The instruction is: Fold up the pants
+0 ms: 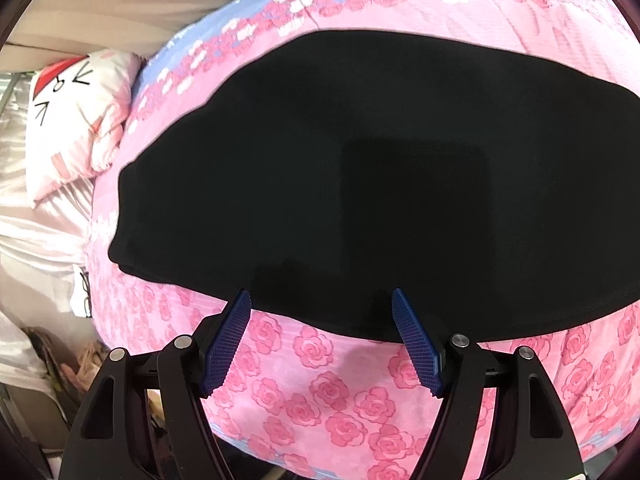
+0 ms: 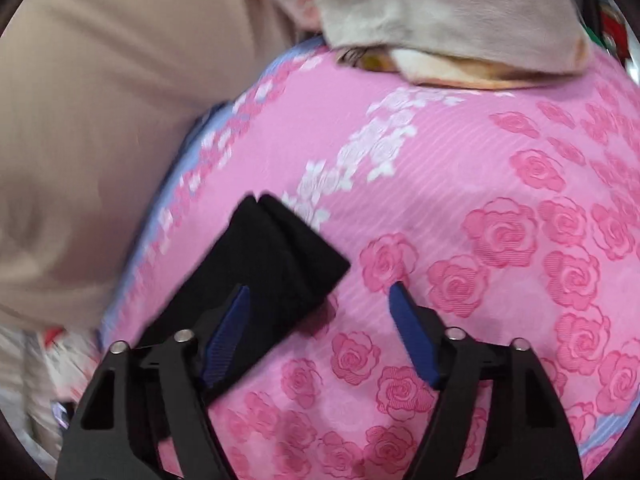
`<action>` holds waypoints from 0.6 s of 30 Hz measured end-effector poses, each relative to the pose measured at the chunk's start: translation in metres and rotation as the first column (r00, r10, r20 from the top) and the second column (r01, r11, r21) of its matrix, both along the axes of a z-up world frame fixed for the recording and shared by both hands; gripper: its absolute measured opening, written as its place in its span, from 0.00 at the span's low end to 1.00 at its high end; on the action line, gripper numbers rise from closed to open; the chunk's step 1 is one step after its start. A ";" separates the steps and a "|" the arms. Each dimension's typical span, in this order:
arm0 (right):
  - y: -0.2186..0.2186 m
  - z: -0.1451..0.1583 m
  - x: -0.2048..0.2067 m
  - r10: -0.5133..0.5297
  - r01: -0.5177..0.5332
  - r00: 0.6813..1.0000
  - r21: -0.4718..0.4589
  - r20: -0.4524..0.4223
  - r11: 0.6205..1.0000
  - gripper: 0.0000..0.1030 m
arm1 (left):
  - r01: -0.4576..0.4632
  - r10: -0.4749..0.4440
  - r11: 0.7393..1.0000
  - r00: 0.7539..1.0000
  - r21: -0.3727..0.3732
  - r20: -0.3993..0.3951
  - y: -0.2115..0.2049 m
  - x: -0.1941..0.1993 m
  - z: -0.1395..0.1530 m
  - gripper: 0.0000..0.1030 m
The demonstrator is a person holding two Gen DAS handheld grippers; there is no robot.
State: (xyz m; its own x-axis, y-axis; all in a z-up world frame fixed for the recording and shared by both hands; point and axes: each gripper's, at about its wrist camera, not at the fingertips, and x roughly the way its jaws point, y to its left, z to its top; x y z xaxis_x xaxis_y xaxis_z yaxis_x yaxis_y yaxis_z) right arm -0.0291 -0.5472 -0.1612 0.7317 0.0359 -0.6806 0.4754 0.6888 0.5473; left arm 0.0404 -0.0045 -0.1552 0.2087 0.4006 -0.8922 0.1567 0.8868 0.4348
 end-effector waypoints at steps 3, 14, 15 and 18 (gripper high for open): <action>0.013 0.006 0.020 0.041 -0.044 0.998 -0.080 -0.047 0.996 0.29 | 0.005 -0.005 1.000 1.000 -0.009 0.018 -0.004 0.001 0.005 0.69; 0.019 0.003 0.062 0.141 -0.230 0.955 -0.354 -0.260 0.906 0.23 | -0.004 0.004 1.000 1.000 -0.012 0.022 -0.007 0.006 0.003 0.69; 0.019 0.007 0.062 0.143 -0.235 0.951 -0.338 -0.275 0.911 0.23 | -0.007 0.007 1.000 1.000 -0.012 0.015 -0.007 0.006 0.002 0.69; 0.002 0.026 0.031 0.030 -0.056 0.992 -0.230 -0.119 0.972 0.52 | -0.012 0.012 1.000 1.000 -0.017 0.019 -0.006 0.004 0.004 0.69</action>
State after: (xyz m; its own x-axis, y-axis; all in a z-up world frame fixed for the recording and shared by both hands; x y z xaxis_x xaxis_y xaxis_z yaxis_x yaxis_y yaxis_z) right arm 0.0022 -0.5448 -0.1353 0.6502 -0.1035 -0.7527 0.4924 0.8119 0.3137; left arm 0.0447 -0.0106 -0.1517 0.2213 0.3879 -0.8948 0.1373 0.8960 0.4224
